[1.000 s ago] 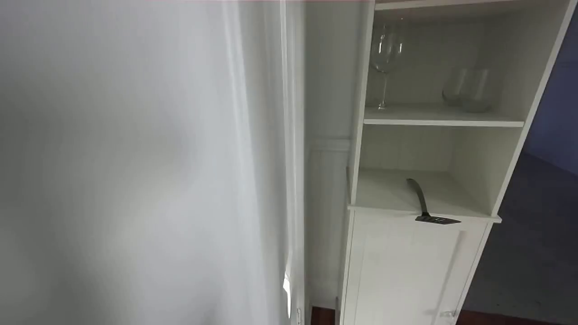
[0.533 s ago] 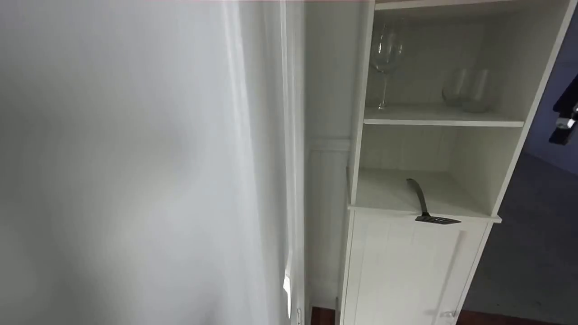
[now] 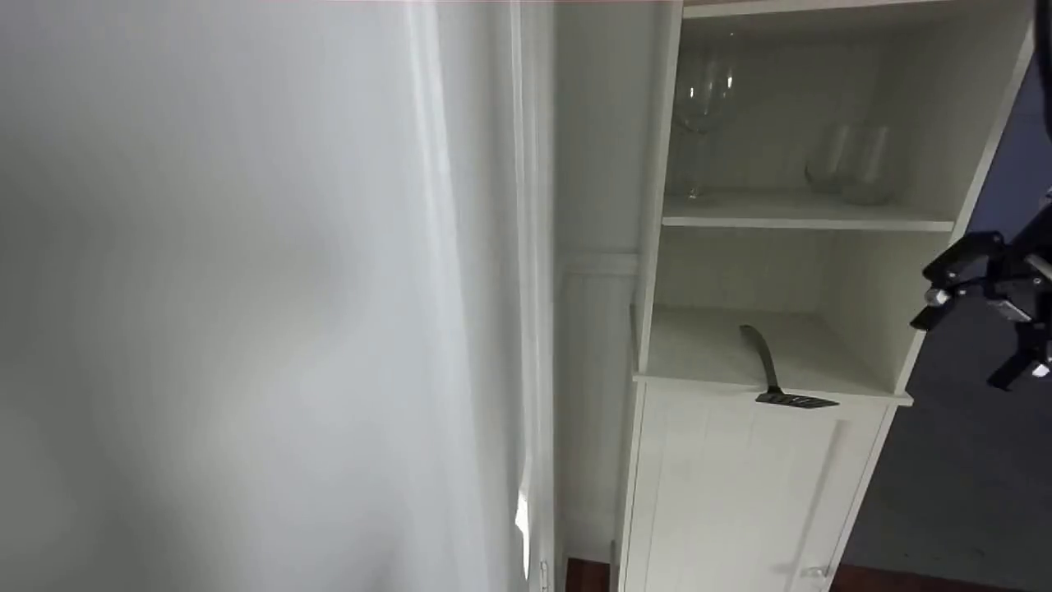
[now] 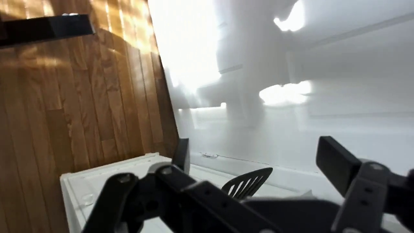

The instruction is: Move the spatula to the top shelf

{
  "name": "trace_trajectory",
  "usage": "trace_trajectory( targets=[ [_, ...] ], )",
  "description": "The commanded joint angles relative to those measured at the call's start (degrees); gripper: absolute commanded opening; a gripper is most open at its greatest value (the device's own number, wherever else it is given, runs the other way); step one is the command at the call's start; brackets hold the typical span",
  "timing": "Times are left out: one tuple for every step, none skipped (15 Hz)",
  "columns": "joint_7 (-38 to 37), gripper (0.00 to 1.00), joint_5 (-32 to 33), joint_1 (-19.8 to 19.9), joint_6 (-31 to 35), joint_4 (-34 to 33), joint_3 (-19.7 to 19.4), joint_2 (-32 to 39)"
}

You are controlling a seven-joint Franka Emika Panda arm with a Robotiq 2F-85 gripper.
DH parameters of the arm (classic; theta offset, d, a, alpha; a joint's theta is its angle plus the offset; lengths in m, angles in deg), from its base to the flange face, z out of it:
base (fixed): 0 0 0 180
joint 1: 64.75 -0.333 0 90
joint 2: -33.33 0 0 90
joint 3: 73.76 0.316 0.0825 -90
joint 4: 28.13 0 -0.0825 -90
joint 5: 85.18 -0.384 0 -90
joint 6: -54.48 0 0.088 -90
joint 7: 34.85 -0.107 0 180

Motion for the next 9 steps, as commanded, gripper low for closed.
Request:
trace_trajectory(
  targets=[
    [5.85,1.00,-14.09,1.87,0.67,0.41,0.95,5.78],
    [7.27,1.00,-17.96,2.34,0.45,0.40,1.21,7.43],
    [8.57,1.00,-21.82,2.83,0.18,0.20,1.42,9.05],
    [9.66,1.00,-25.56,3.29,-0.19,0.07,1.69,10.50],
    [11.12,1.00,-29.37,3.76,-0.78,-0.08,1.88,11.89],
    [12.14,1.00,-32.38,4.08,-0.77,-0.13,2.10,13.11],
    [13.45,1.00,-35.03,4.43,-1.19,-0.31,2.22,14.49],
    [14.72,1.00,-37.31,4.68,-1.27,-0.36,2.39,15.50],
    [15.85,1.00,-38.96,4.84,-1.58,-0.48,2.49,16.65]
  ],
)
